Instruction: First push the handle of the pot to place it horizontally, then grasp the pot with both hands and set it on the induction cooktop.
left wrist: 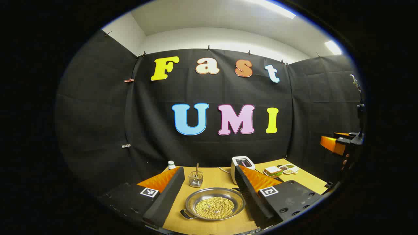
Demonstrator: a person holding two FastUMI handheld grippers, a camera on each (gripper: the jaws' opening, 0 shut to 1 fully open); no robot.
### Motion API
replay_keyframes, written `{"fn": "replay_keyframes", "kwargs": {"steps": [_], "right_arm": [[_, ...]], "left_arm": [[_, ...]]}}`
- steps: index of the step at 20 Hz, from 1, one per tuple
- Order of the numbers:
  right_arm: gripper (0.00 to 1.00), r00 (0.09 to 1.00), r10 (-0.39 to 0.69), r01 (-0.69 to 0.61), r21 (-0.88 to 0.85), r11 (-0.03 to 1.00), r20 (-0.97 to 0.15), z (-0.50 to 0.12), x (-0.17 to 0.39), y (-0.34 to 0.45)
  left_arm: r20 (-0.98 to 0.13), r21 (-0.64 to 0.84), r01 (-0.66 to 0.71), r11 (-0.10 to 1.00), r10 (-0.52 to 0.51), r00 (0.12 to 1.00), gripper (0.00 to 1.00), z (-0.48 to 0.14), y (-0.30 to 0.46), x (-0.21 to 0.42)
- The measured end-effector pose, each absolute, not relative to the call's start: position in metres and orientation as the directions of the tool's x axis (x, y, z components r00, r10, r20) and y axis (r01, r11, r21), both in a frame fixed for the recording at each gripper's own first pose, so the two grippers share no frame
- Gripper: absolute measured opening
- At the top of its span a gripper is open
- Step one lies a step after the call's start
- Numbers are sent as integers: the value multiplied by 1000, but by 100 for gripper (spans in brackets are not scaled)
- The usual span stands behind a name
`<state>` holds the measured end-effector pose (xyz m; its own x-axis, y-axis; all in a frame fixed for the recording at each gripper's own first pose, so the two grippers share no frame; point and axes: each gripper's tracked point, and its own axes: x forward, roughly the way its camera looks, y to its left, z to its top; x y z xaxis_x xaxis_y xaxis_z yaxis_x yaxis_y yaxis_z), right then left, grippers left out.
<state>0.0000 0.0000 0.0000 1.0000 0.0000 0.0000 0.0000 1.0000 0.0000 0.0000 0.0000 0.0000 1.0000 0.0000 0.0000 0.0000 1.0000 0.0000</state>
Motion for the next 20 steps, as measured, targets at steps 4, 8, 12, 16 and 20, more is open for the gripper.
{"fn": "replay_keyframes", "kwargs": {"steps": [4, 8, 12, 16, 20], "right_arm": [[98, 1000, 3, -3, -14, 1000, -19, -6, -2, 1], [96, 999, 6, -6, -24, 1000, -32, -10, -4, -2], [96, 999, -2, 1, -17, 1000, -36, -11, -7, -7], [96, 999, 4, -5, -29, 1000, -41, -16, -11, -8], [99, 999, 22, -24, -36, 999, -46, -20, -15, -3]], "left_arm": [[-24, -56, 21, 998, -22, 999, 97, -11, -4, 6], [-46, -101, 12, 995, -17, 999, 96, -20, -2, 13], [-46, -93, 30, 995, -35, 998, 97, -21, -7, 15], [-42, -92, 44, 995, -47, 998, 96, -22, -12, 15], [-55, -116, 47, 992, -54, 997, 97, -29, -15, 17]]}}
